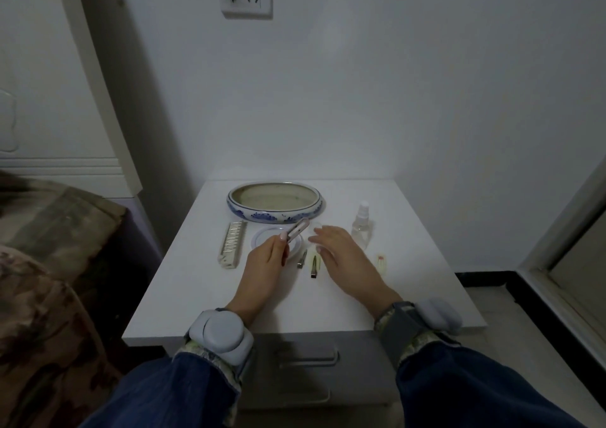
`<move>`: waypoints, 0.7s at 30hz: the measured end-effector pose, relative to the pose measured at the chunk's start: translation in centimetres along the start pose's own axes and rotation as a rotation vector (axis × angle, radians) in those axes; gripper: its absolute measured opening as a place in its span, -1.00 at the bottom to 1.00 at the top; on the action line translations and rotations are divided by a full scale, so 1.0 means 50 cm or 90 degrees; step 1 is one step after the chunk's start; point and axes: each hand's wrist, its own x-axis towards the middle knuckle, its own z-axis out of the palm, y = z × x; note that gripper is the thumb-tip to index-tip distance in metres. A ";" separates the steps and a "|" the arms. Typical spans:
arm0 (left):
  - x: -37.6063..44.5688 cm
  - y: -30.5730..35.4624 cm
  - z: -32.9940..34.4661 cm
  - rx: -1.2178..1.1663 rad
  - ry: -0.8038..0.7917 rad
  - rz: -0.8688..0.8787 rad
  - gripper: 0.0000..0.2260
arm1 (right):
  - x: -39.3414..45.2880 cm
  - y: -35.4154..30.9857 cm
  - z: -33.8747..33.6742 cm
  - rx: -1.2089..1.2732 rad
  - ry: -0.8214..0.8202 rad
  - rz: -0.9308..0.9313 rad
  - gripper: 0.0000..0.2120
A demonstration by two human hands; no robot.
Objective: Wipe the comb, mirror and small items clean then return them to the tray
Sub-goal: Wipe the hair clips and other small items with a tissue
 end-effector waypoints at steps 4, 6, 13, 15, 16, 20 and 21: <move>0.000 -0.003 0.001 -0.001 -0.003 -0.006 -0.63 | -0.004 0.005 0.008 -0.031 -0.084 0.078 -0.63; 0.001 -0.004 0.001 0.001 -0.008 -0.007 -0.64 | -0.005 0.006 0.005 -0.030 -0.066 0.101 -0.62; 0.001 -0.002 0.000 0.007 -0.017 -0.006 -0.64 | -0.001 0.014 0.000 -0.009 -0.029 0.155 -0.68; 0.000 -0.001 -0.001 0.006 -0.019 -0.006 -0.64 | -0.002 0.009 -0.003 0.022 0.018 0.148 -0.71; -0.001 0.000 -0.001 0.005 -0.020 -0.005 -0.64 | -0.002 0.003 -0.007 0.037 0.049 0.137 -0.70; -0.002 0.003 0.001 0.002 -0.026 -0.009 -0.65 | 0.010 -0.034 -0.030 0.105 0.220 0.073 -0.70; -0.002 0.004 0.001 0.004 -0.025 -0.008 -0.65 | 0.013 -0.042 -0.034 0.120 0.252 0.045 -0.72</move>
